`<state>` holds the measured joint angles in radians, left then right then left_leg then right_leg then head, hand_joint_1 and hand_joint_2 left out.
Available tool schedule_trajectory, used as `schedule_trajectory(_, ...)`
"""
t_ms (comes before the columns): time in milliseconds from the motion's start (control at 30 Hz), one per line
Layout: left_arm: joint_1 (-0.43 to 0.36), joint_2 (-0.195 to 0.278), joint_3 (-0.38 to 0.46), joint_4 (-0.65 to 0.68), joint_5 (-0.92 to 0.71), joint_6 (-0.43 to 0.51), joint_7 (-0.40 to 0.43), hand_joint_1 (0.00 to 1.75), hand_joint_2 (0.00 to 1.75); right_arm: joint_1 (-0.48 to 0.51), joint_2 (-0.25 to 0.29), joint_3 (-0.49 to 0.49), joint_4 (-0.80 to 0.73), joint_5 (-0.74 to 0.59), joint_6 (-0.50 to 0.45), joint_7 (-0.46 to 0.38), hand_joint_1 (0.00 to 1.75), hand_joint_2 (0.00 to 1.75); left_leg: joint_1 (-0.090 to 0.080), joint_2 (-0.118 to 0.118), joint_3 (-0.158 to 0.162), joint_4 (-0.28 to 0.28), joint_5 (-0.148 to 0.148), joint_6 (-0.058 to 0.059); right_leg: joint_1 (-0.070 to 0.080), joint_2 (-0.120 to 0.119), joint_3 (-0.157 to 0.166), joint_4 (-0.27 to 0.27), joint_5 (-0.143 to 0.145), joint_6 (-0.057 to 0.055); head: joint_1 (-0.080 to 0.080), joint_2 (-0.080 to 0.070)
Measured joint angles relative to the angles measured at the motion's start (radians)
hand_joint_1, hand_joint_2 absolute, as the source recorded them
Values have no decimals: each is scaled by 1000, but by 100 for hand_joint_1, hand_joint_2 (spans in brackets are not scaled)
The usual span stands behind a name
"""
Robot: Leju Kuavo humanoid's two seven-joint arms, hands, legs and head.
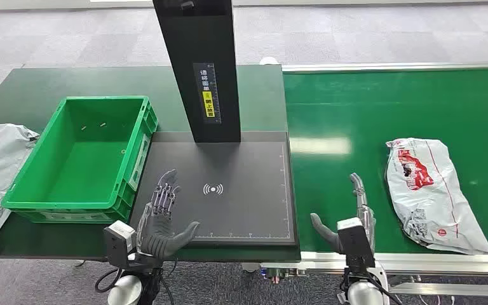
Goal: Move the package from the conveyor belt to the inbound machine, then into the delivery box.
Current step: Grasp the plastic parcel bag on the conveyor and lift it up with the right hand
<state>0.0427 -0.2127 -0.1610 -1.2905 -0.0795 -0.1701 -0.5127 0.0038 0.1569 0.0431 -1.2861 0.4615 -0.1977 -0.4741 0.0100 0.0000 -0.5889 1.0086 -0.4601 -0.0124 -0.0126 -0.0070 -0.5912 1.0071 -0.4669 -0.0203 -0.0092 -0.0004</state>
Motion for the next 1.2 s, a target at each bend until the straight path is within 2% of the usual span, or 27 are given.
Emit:
schedule_trajectory(133,12,1,0,-6,1,-6,-2,0,175,-21,-34,-10,-3,85,-39,24,0,175,0,0,0,0,0,0,0,0,0,0,0,0,0,0)
schedule_trajectory(333,20,8,0,-7,10,-18,-22,0,175,-146,-142,-54,80,231,-96,66,0,175,0,0,0,1,0,1,-1,0,0,0,2,1,0,0)
schedule_trajectory(500,20,11,0,-7,19,-24,-25,0,175,-275,-243,-83,218,317,-123,102,0,175,-1,0,0,1,1,1,-1,0,0,0,2,1,0,0)
schedule_trajectory(767,21,17,0,-9,37,-37,-34,0,175,-467,-385,-128,524,302,-105,117,0,175,-1,0,0,2,1,1,-1,0,0,0,2,1,0,0)
schedule_trajectory(967,20,18,0,-10,41,-36,-34,0,175,-552,-421,-135,703,334,-57,180,0,175,0,0,0,2,1,1,0,0,0,0,2,1,0,0)
schedule_trajectory(1200,18,18,1,-10,41,-32,-29,0,175,-590,-424,-132,835,374,88,325,0,175,0,-1,0,1,1,1,0,0,0,0,2,1,0,0)
